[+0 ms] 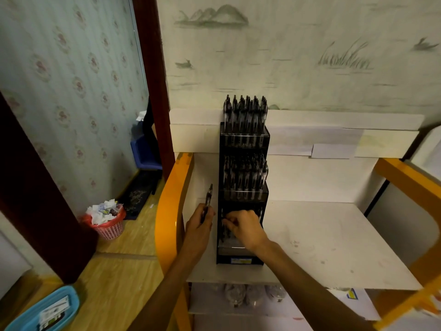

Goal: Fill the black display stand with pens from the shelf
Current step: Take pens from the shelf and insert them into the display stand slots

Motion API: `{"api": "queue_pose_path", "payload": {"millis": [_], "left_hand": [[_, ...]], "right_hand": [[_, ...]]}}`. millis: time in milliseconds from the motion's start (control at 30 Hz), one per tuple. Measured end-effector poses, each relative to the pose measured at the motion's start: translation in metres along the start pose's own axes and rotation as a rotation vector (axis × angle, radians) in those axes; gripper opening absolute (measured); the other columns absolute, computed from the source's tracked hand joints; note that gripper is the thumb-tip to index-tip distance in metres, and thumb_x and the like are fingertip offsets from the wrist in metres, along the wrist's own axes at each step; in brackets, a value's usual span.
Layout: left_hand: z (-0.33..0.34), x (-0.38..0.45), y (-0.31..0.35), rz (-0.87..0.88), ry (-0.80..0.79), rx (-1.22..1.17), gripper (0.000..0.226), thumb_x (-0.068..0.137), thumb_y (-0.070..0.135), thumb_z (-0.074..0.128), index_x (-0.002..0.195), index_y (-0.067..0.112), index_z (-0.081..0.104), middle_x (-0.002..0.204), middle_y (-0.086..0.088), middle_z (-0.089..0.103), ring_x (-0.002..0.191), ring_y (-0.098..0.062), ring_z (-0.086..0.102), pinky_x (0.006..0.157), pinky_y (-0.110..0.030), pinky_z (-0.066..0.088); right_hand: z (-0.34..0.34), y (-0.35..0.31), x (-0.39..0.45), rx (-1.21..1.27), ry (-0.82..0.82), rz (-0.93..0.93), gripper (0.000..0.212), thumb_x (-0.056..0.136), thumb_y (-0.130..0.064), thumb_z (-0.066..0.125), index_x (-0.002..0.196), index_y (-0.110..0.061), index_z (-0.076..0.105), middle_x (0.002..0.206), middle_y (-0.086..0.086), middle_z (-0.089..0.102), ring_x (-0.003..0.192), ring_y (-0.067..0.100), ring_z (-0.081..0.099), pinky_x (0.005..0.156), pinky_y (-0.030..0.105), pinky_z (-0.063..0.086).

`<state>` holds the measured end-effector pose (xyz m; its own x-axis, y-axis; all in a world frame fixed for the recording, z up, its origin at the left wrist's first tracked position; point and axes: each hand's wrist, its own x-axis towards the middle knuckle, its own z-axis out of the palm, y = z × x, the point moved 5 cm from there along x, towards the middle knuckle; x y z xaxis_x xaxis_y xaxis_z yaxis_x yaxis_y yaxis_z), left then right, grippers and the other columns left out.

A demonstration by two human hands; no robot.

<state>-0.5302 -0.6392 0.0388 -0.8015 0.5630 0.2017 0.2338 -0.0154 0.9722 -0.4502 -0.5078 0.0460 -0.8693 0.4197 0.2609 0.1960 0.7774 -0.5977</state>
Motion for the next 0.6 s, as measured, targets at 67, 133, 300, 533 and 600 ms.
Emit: {"api": "queue_pose_path", "payload": {"millis": [67,133,300,533,600], "left_hand": [[0.001,0.000,0.001,0.026,-0.005,0.031,0.020,0.104,0.029,0.048,0.086,0.026,0.056,0.059,0.011,0.047,0.055,-0.004,0.044,0.051,-0.020,0.035],[0.002,-0.001,0.001,0.044,-0.007,0.036,0.020,0.103,0.030,0.050,0.086,0.024,0.057,0.060,0.012,0.050,0.056,-0.004,0.045,0.052,-0.019,0.036],[0.006,-0.001,0.006,0.074,-0.047,0.019,0.016,0.103,0.021,0.053,0.089,0.017,0.061,0.066,0.014,0.055,0.062,-0.001,0.050,0.058,-0.014,0.039],[0.017,-0.005,0.012,0.075,-0.070,0.060,0.012,0.098,0.017,0.061,0.104,0.020,0.070,0.088,0.008,0.070,0.085,-0.004,0.065,0.072,-0.012,0.048],[0.017,-0.005,0.014,0.088,-0.079,0.136,0.012,0.096,0.017,0.064,0.103,0.025,0.070,0.088,0.008,0.069,0.082,-0.002,0.063,0.070,-0.011,0.047]], "right_hand": [[-0.001,0.000,0.002,-0.020,-0.037,0.015,0.026,0.096,-0.027,0.063,0.085,-0.008,0.075,0.074,0.006,0.071,0.068,0.014,0.065,0.072,0.031,0.056],[-0.007,-0.001,0.003,-0.038,-0.033,0.034,0.030,0.094,-0.031,0.065,0.077,-0.008,0.073,0.069,0.006,0.069,0.065,0.014,0.064,0.068,0.030,0.054],[-0.035,-0.015,-0.001,0.253,0.129,0.038,0.010,0.087,-0.029,0.075,0.087,-0.019,0.078,0.077,-0.010,0.073,0.072,0.000,0.067,0.068,0.009,0.049],[-0.051,-0.028,-0.007,0.640,0.153,0.083,0.014,0.090,-0.023,0.072,0.087,-0.011,0.078,0.080,0.001,0.075,0.078,0.017,0.071,0.073,0.022,0.056],[-0.051,-0.023,-0.008,0.692,0.182,0.124,0.015,0.093,-0.018,0.069,0.090,-0.007,0.077,0.081,0.006,0.076,0.076,0.019,0.072,0.073,0.026,0.058]]}}
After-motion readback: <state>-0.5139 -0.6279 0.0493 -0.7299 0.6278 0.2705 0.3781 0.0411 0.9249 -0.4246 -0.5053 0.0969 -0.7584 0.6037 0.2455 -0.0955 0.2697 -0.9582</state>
